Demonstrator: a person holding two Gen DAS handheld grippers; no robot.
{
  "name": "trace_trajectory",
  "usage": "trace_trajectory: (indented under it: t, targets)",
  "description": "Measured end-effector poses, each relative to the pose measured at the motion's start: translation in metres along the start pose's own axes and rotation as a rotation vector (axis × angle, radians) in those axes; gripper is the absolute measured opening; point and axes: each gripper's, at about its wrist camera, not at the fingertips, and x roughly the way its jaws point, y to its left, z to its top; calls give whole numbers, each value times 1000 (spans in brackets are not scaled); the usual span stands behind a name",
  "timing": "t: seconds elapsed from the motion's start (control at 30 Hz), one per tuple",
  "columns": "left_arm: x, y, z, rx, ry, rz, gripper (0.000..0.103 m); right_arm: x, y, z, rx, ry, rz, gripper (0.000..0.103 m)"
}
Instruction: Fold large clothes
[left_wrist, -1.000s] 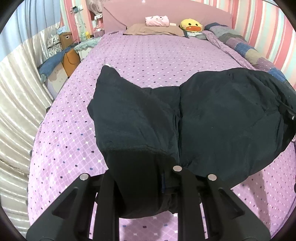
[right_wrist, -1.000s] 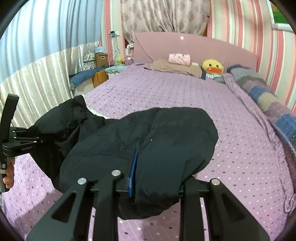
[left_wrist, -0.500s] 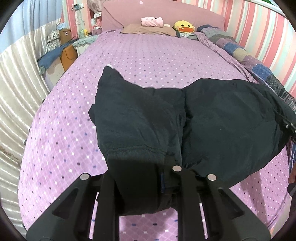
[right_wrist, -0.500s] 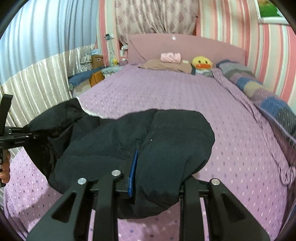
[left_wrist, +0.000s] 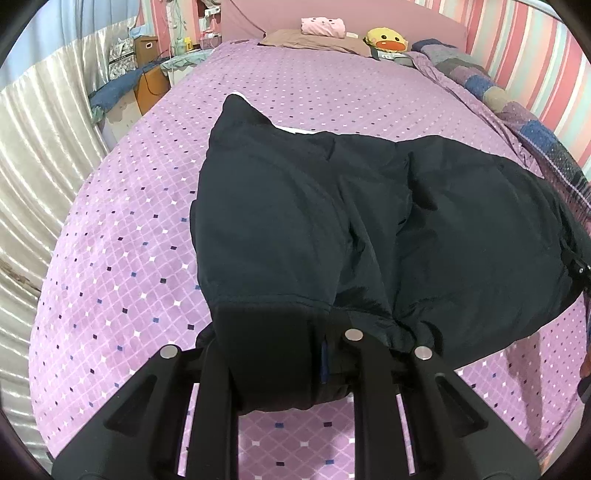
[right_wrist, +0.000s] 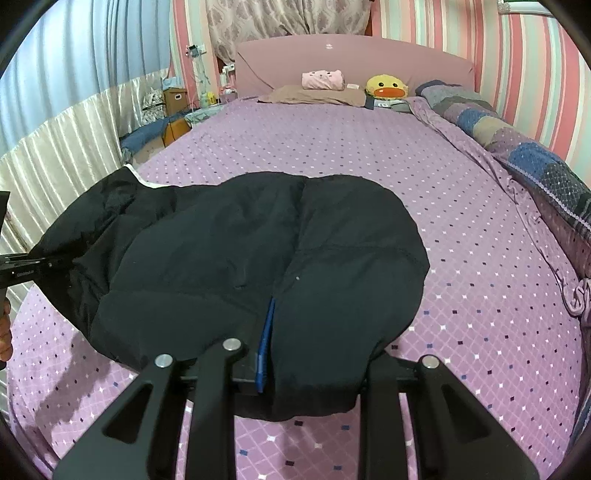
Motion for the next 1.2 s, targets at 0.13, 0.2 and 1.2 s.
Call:
trace_trajectory:
  t: [0.13,0.2,1.2]
  targets:
    - [5,-5,-1,7,2,16,16,4,1,-2,5,16,-13,24]
    - [7,-4,-3,11,2,29,16,6,0,-5,0,27,-22,24]
    - [48,11,-33,-41,4,80,40,49,-40,-38,125,152,6,39]
